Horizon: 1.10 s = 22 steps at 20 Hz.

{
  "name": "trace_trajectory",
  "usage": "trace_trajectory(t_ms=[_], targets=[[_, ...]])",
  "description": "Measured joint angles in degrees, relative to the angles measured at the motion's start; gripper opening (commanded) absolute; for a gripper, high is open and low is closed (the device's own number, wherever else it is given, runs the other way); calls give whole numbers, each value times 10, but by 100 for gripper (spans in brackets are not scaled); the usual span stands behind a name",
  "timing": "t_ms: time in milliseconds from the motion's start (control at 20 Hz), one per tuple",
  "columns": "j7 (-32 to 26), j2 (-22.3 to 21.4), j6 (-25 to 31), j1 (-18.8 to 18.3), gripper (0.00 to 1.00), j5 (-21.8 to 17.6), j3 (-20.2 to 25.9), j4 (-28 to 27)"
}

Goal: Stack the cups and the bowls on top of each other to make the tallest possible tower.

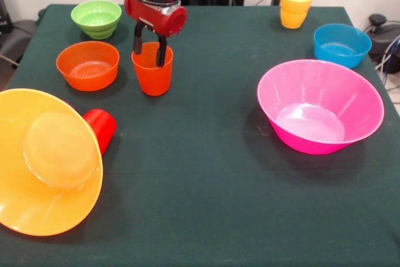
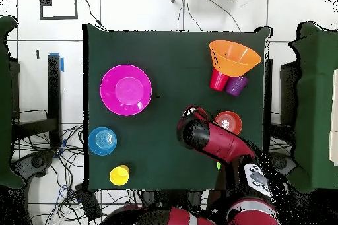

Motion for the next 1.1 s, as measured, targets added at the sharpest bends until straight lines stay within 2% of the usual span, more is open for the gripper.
trace_trajectory(t_ms=[450,1100], targets=[[0,10,-40,0,100,0,2,0],[0,22,-44,1,100,0,2,0]])
